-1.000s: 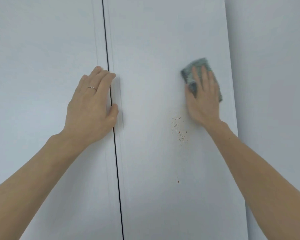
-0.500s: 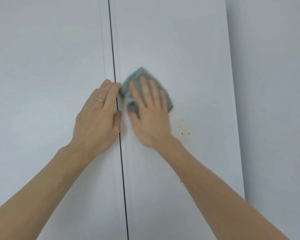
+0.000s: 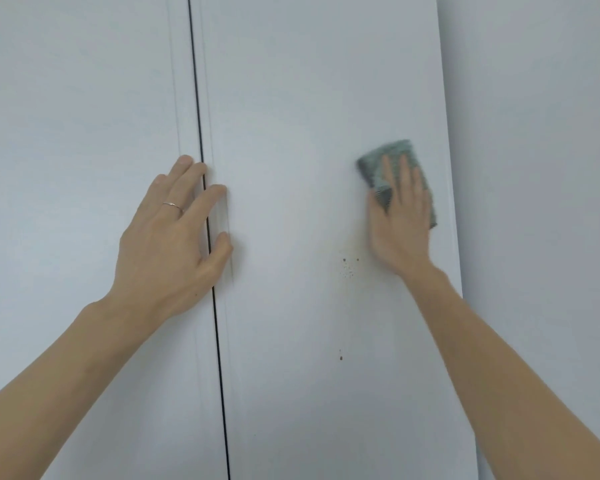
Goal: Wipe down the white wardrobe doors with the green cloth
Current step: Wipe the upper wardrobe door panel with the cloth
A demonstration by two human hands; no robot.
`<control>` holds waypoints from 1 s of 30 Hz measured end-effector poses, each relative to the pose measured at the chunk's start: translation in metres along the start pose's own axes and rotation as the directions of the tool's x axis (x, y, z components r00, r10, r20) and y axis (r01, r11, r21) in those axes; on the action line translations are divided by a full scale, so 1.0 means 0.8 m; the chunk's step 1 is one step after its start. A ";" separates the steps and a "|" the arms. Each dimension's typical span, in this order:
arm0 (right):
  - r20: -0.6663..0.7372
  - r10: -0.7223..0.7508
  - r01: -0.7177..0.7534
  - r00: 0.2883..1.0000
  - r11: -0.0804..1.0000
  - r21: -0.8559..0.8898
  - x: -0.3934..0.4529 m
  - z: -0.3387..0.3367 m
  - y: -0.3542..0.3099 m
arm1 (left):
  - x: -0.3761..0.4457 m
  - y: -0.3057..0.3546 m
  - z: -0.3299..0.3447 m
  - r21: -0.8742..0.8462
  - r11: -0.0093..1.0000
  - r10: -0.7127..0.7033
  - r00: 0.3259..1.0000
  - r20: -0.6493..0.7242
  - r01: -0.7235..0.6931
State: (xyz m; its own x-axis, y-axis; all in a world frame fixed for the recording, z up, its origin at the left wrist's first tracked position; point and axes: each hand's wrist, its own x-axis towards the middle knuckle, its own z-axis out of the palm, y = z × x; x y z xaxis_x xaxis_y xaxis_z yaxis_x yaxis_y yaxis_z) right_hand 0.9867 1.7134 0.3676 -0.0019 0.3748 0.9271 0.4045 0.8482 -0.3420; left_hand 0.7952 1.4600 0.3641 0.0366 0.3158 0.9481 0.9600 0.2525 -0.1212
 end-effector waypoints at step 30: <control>-0.001 0.102 -0.102 0.995 0.995 -0.013 -0.098 0.016 0.017 | -0.059 -0.003 0.024 0.034 0.996 0.080 0.997 0.018 -0.081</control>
State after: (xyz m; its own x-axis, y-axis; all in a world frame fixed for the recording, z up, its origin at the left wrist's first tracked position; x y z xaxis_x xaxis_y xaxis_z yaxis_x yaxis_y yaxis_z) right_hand 0.9809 1.7005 0.2886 0.0406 0.4587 0.8877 0.4141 0.8008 -0.4327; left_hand 0.7862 1.4622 0.3142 0.1086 0.3515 0.9299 0.9440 0.2567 -0.2072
